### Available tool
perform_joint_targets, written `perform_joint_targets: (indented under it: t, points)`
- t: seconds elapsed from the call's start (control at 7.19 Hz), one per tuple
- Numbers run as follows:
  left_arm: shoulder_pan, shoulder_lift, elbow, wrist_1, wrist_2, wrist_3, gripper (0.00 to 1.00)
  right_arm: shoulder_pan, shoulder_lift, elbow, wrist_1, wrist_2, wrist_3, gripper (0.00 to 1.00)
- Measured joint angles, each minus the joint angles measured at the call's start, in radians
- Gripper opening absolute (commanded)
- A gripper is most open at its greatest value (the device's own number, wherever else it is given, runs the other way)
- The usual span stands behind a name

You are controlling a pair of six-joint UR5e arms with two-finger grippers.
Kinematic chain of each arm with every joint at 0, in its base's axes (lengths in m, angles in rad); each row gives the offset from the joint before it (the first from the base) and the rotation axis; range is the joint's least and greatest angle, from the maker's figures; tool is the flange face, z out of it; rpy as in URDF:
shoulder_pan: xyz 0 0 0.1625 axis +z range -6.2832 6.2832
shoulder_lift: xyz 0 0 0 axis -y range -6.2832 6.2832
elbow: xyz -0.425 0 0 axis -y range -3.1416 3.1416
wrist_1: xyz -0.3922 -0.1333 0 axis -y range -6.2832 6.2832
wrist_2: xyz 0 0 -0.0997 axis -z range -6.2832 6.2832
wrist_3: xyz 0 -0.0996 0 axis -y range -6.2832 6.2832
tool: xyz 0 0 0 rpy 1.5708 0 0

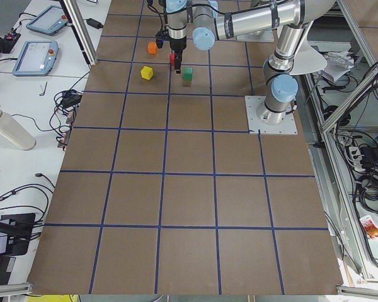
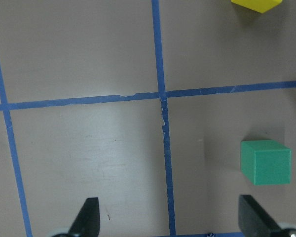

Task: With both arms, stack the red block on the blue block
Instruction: 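Move the right gripper down onto the red cube while the left gripper withdraws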

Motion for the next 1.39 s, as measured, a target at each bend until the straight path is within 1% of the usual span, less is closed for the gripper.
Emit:
perform_joint_targets:
  t: [0.28,0.56,0.83,1.25,1.39]
  points:
    - [0.008,0.018,-0.023,-0.001,0.0,-0.001,1.0,0.045,0.051,0.0,-0.066,0.003,0.019,1.0]
    - [0.009,0.022,-0.036,0.0,0.0,-0.001,1.0,0.08,0.093,0.0,-0.102,0.004,0.028,1.0]
    - [0.009,0.022,-0.04,0.002,-0.002,-0.001,1.0,0.112,0.136,0.0,-0.142,0.005,-0.002,1.0]
    - [0.01,0.022,-0.041,0.006,-0.006,-0.001,1.0,0.121,0.16,0.01,-0.167,0.005,-0.082,1.0]
    - [0.011,0.022,-0.041,0.006,-0.006,-0.001,1.0,0.122,0.16,0.033,-0.178,0.005,-0.098,1.0]
